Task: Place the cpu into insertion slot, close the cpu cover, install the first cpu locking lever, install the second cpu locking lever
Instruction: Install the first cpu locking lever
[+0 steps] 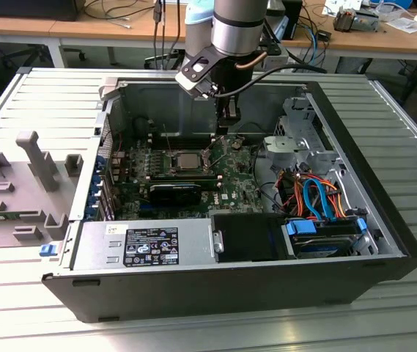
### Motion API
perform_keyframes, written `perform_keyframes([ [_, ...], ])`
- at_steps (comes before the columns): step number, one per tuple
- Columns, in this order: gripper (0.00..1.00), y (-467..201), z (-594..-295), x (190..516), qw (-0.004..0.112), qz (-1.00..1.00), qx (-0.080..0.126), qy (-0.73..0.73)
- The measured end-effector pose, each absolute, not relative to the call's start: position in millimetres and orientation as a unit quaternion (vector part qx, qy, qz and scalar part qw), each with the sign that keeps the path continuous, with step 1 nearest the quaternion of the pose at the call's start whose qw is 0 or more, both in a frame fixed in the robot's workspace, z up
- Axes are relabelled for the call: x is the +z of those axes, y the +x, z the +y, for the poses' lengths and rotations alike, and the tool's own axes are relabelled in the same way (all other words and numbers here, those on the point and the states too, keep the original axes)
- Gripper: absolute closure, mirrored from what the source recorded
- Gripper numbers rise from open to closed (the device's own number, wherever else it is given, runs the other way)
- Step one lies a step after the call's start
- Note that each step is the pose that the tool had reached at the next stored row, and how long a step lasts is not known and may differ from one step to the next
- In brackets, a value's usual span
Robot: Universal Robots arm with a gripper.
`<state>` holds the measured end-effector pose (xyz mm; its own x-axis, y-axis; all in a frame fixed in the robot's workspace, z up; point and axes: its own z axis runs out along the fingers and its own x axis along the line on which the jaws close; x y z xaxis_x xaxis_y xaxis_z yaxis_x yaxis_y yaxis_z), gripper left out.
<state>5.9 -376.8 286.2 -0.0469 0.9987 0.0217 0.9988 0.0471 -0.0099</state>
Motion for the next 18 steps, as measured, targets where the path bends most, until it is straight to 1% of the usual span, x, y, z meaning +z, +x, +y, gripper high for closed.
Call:
perform_keyframes([
  [18, 0.89, 16.1, -376.8, 286.2, 0.011, -0.723, -0.004, -0.69],
])
